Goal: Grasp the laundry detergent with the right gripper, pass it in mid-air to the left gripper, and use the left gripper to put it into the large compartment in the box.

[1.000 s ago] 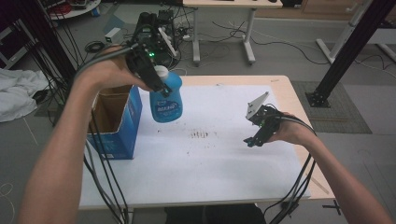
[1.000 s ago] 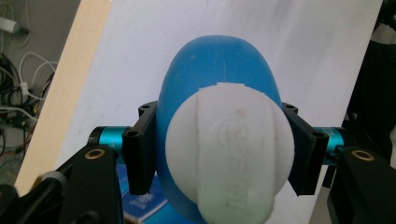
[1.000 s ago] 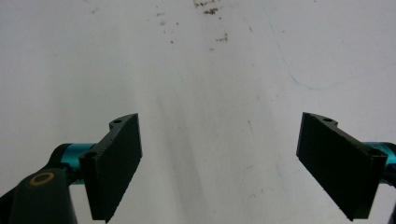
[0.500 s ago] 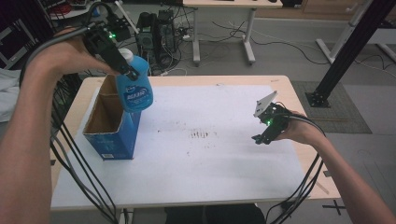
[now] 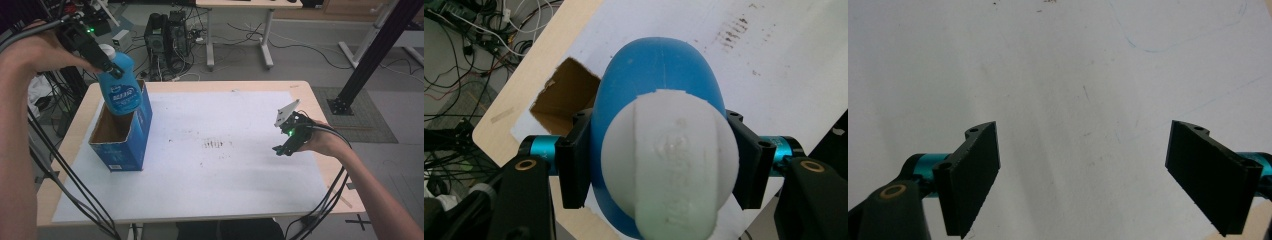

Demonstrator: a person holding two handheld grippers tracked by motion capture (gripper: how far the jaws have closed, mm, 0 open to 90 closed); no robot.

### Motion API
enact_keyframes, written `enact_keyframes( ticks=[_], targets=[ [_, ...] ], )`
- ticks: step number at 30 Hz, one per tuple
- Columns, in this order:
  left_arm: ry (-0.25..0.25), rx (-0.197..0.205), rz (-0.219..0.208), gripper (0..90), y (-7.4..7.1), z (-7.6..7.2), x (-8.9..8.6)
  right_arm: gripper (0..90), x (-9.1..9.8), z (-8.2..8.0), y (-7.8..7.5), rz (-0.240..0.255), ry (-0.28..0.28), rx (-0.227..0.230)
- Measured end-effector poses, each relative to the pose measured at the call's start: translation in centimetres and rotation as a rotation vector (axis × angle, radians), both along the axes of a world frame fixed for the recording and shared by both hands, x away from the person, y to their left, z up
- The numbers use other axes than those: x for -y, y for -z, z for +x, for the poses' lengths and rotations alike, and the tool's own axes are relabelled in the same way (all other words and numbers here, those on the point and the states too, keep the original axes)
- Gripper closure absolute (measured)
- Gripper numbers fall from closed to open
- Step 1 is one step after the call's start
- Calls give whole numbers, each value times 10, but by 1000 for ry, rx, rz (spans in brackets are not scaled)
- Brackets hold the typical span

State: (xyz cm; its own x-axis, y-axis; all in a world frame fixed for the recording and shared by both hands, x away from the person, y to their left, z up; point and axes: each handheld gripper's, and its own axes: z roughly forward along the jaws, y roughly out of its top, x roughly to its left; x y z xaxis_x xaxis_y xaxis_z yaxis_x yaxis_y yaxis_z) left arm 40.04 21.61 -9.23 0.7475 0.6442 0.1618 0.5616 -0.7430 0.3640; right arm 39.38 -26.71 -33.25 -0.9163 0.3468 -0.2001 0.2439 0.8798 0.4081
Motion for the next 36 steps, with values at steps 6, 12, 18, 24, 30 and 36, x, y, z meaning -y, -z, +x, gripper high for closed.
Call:
enact_keyframes(
  ticks=[6, 12, 18, 24, 30, 36],
  targets=[
    [-29, -14, -7, 382, 8, -1, -17, 135, 4, -1, 4, -17, -5, 4],
    [-47, -34, -8, 382, 20, -1, -26, 135, 4, -1, 7, -26, 7, 5],
    [-44, -51, -8, 382, 34, 1, -33, 135, 2, -2, 8, -32, 5, -4],
    [-22, -79, -8, 382, 58, 6, -38, 135, 0, -3, 10, -37, 11, -21],
    [-27, -98, -22, 382, 77, 9, -39, 135, -1, -4, 9, -41, 29, -26],
    [0, -118, -2, 382, 94, 12, -41, 135, -1, -4, 10, -50, 24, -31]
  ],
)
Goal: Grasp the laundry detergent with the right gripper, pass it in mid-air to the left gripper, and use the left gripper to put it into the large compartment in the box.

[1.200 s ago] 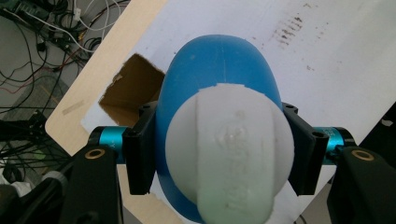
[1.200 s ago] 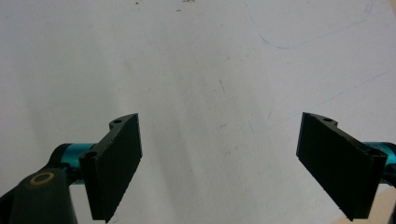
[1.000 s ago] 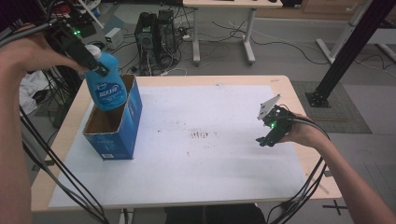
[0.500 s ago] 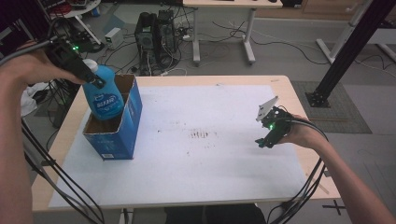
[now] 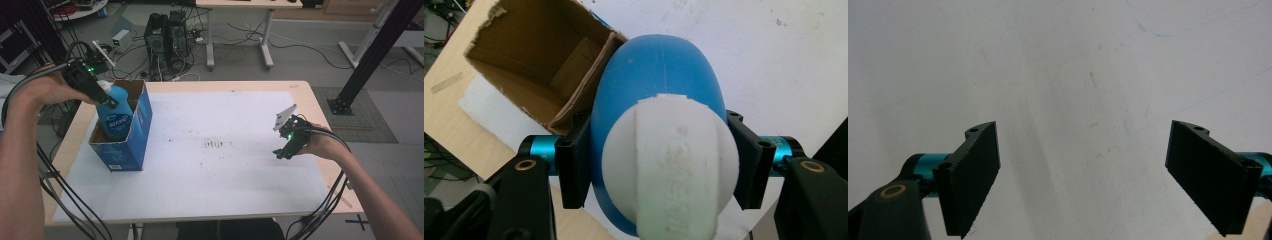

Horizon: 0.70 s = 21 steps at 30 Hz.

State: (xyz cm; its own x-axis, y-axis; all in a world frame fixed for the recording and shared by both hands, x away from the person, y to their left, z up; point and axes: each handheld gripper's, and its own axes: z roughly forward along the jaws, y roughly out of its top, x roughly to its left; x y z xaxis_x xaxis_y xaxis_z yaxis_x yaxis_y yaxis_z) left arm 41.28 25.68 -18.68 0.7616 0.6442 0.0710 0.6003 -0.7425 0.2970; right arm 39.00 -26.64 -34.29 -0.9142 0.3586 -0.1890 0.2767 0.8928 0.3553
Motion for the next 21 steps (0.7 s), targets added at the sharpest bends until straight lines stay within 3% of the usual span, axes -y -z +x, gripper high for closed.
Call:
enact_keyframes(
  ticks=[9, 11, 21],
  targets=[
    [44, -29, 19, 381, 28, 3, -3, 135, -2, -1, 5, -8, 1, -14],
    [48, -31, 20, 381, 31, 4, -3, 135, -2, 1, 6, -4, -21, 6],
    [63, -43, 32, 381, 55, 6, -4, 135, -2, 1, 10, -5, -26, 10]
  ],
)
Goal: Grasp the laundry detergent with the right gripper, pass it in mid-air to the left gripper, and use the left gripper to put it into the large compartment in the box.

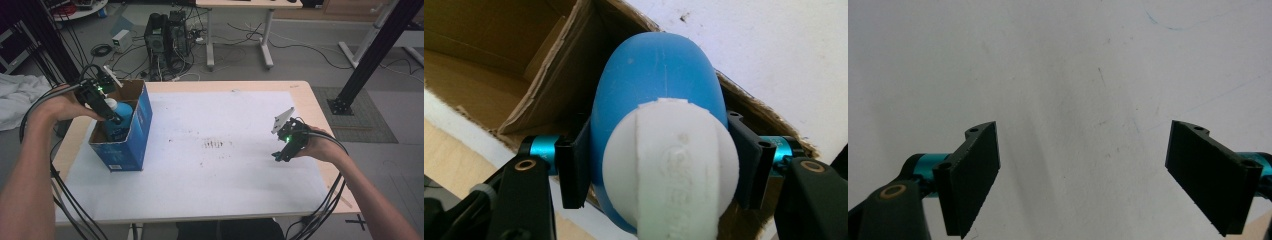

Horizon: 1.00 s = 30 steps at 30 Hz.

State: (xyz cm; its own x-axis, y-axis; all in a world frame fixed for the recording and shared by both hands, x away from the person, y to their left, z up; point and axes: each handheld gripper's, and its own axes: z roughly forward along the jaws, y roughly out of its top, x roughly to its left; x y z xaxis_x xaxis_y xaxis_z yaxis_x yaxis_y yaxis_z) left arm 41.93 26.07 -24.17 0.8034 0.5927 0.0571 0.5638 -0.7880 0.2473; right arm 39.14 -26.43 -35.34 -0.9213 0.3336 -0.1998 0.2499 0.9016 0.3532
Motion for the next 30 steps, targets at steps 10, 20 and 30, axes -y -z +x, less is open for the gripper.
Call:
enact_keyframes(
  ticks=[10, 20, 30],
  targets=[
    [33, -5, 20, 381, 15, 0, -2, 135, 0, -1, 4, -1, -2, -8],
    [44, -23, 41, 380, 28, 1, 0, 135, -1, -2, 6, -4, 2, -6],
    [63, -39, 66, 379, 29, 2, 0, 135, -2, -2, 8, -7, 8, -12]
  ],
)
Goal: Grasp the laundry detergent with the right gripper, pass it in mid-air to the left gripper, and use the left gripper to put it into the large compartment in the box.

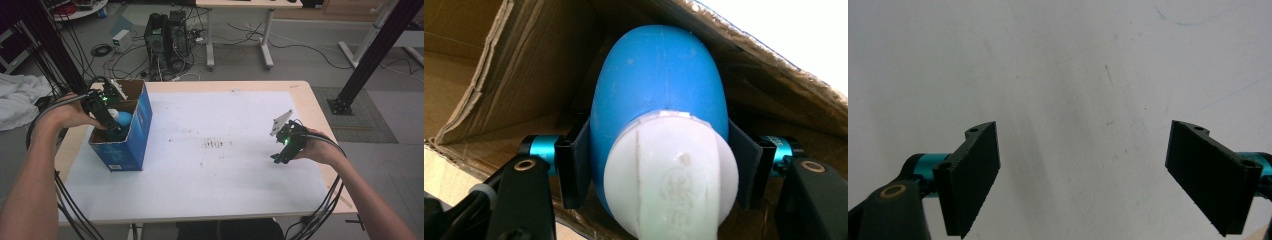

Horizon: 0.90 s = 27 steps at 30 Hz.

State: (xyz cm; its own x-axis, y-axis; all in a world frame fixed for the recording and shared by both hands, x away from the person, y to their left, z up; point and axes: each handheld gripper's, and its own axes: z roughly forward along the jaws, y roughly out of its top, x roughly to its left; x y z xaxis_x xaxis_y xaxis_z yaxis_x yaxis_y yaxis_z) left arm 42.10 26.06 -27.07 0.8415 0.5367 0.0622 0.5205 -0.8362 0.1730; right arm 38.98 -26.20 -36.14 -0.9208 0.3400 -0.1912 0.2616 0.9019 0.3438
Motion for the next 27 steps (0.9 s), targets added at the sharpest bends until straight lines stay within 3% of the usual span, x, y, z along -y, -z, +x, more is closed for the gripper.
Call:
enact_keyframes(
  ticks=[9, 11, 12, 17, 19, 27],
  targets=[
    [4, -1, 6, 378, 0, 0, 0, 135, 0, -1, 0, 2, 13, -3],
    [-15, 1, -3, 376, 1, -1, 1, 136, 1, -2, 1, -2, 15, -3],
    [-2, -5, 15, 375, 0, 0, 1, 135, 1, -2, 0, -5, 18, -6],
    [-19, 0, 11, 374, 0, 0, 2, 135, -1, -2, 1, 0, 7, -5],
    [-17, 12, 28, 368, -1, 1, 2, 135, -1, -2, 1, -1, 6, -4],
    [-42, 1, 12, 312, -5, 1, 3, 135, 1, -2, 2, 2, 8, -4]
  ],
)
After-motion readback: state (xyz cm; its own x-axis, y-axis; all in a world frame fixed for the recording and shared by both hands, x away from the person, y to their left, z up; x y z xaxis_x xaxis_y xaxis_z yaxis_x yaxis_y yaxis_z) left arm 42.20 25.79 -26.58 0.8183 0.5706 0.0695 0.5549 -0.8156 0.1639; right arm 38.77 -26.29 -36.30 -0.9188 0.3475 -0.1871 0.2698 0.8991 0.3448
